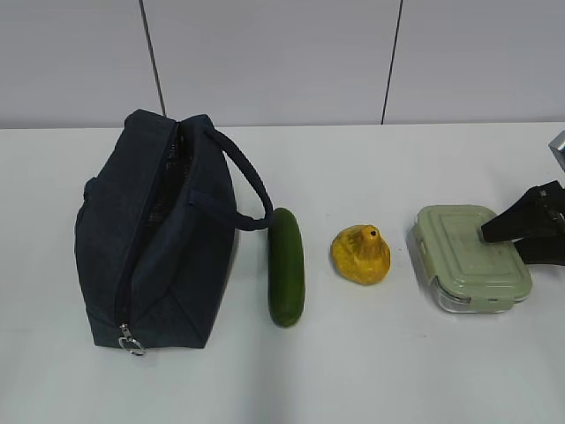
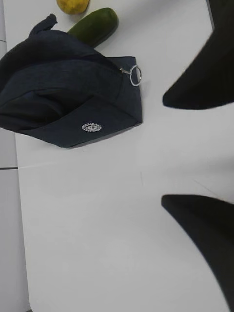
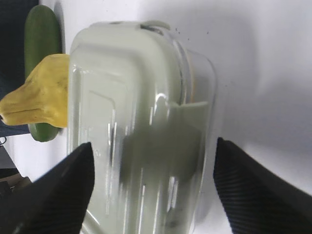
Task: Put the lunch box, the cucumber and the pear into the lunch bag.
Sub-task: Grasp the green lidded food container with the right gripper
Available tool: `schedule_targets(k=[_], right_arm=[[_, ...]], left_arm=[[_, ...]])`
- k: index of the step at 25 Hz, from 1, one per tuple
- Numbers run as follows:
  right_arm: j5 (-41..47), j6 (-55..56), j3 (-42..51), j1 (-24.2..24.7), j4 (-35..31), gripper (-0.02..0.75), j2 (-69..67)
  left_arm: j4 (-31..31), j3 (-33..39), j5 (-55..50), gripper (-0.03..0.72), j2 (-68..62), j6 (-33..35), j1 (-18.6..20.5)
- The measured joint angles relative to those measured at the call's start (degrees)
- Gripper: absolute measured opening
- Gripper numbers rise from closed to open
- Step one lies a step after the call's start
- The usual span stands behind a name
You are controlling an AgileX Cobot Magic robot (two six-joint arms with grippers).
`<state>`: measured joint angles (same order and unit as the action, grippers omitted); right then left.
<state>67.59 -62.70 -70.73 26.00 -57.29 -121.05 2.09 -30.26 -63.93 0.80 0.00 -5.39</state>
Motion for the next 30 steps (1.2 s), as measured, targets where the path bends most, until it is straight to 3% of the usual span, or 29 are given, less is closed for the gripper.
schedule_targets(k=[30], right_arm=[[-0.08, -0.80, 0.23, -2.03, -0.88, 0.590, -2.06]], left_arm=[[0.00, 0.00, 0.00, 0.342, 0.00, 0.00, 0.00]])
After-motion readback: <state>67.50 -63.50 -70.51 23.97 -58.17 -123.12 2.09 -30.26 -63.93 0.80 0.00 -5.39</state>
